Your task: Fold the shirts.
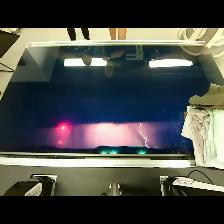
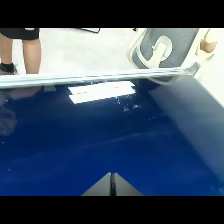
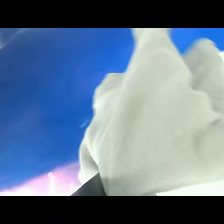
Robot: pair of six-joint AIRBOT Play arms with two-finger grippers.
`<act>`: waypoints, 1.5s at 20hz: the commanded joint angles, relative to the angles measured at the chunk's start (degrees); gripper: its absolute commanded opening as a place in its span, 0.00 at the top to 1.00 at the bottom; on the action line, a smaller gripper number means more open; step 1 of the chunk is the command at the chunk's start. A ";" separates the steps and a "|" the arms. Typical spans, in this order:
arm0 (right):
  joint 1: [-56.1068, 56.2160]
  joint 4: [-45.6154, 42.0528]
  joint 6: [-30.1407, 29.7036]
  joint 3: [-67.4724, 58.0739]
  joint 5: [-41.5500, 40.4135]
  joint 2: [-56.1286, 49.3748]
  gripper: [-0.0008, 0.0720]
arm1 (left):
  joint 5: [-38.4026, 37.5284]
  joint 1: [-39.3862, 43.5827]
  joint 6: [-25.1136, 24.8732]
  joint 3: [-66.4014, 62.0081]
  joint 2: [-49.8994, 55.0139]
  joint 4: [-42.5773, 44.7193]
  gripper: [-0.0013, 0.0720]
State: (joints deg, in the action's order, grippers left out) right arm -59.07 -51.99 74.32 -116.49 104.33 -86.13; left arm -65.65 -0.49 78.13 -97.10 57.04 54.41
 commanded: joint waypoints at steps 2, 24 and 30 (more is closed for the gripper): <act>-3.15 -11.04 2.56 1.11 1.66 3.28 0.96 | 0.28 0.04 -1.90 -0.04 0.00 -0.02 0.95; -0.11 -42.42 -9.16 38.84 -3.32 17.27 0.01 | 0.72 0.22 -1.90 -0.07 0.15 -0.39 0.95; 10.36 -39.78 -24.72 9.42 -34.38 17.25 0.11 | 3.06 2.01 -0.90 -1.42 5.18 9.20 0.96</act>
State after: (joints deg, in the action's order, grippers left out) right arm -54.85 -92.79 57.95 -95.48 87.07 -68.88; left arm -63.88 0.34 76.27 -97.56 59.57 56.34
